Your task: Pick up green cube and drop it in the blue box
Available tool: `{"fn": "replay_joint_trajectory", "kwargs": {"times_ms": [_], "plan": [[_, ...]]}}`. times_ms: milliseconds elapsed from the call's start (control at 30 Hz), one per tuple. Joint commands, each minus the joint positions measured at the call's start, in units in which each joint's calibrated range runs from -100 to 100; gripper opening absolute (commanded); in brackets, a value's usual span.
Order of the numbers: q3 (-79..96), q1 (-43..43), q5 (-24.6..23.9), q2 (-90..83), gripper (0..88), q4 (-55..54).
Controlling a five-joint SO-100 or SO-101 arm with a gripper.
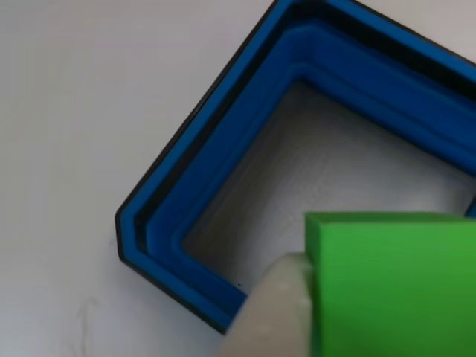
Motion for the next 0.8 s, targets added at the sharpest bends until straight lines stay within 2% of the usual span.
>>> {"fn": "replay_joint_trajectory", "kwargs": {"times_ms": [0, 767], "plan": [[-8.53, 1.82, 0.05, 3.13, 2.3, 0.16], [-15.13, 2.18, 0.0, 12.99, 2.3, -0.25]]}}
